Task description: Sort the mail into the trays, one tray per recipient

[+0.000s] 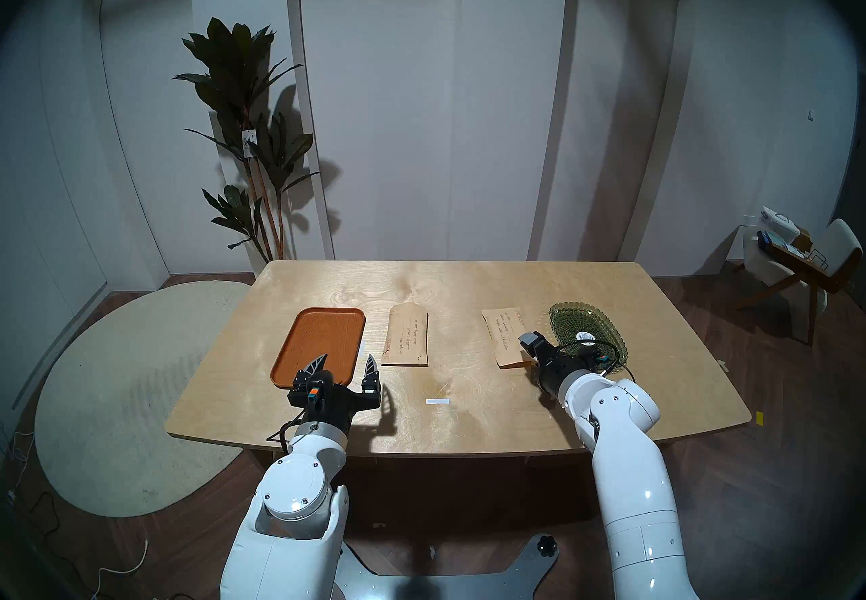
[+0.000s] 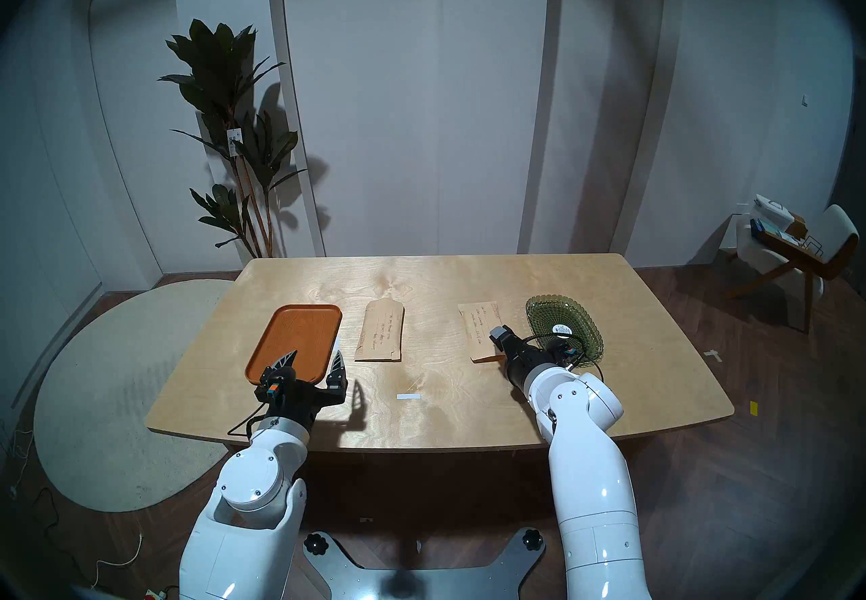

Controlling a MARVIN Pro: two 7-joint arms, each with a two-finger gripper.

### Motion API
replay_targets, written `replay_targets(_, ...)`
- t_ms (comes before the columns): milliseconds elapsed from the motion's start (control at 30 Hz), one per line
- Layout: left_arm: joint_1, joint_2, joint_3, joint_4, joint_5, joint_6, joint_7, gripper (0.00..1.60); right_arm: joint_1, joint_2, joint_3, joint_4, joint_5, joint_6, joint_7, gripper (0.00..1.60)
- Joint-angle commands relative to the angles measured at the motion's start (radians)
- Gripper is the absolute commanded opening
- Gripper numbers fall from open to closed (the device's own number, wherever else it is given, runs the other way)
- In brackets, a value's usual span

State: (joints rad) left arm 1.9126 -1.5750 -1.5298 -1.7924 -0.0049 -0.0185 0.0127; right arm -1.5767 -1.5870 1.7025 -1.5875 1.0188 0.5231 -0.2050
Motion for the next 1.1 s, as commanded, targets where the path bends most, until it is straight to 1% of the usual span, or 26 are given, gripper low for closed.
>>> replay_targets(0, -0.004, 0.0, -0.001, -0.021, 0.0, -0.003, 0.001, 1.6, 0.042, -0.001, -0.003, 0.044, 0.004, 0.014, -0.02, 1.6)
replay_targets(500, -0.004, 0.0, -0.001, -0.021, 0.0, -0.004, 0.001, 1.6, 0.065, 0.003, -0.005, 0.091, 0.028, 0.033, -0.034, 1.6)
replay_targets(533, -0.004, 0.0, -0.001, -0.021, 0.0, -0.004, 0.001, 1.6, 0.068, 0.003, -0.005, 0.095, 0.029, 0.035, -0.039, 1.33)
replay_targets(567, -0.004, 0.0, -0.001, -0.021, 0.0, -0.004, 0.001, 1.6, 0.07, 0.001, -0.004, 0.098, 0.03, 0.035, -0.045, 0.77)
replay_targets(600, -0.004, 0.0, -0.001, -0.021, 0.0, -0.004, 0.001, 1.6, 0.072, 0.001, -0.004, 0.102, 0.03, 0.034, -0.048, 0.49)
replay_targets(633, -0.004, 0.0, -0.001, -0.021, 0.0, -0.003, 0.001, 1.6, 0.075, -0.002, -0.003, 0.106, 0.032, 0.036, -0.056, 0.29)
replay_targets(667, -0.004, 0.0, -0.001, -0.021, 0.0, -0.003, 0.001, 1.6, 0.076, -0.001, -0.003, 0.109, 0.033, 0.036, -0.056, 0.0)
replay_targets(833, -0.004, 0.0, -0.001, -0.021, 0.0, -0.003, 0.001, 1.6, 0.079, 0.001, -0.007, 0.112, 0.031, 0.033, -0.062, 0.0)
replay_targets(933, -0.004, 0.0, -0.001, -0.021, 0.0, -0.003, 0.001, 1.6, 0.089, 0.008, -0.028, 0.112, 0.013, 0.024, -0.059, 0.0)
replay_targets(1067, -0.004, 0.0, -0.001, -0.021, 0.0, -0.004, 0.001, 1.6, 0.122, 0.014, -0.052, 0.119, -0.013, 0.013, -0.058, 0.0)
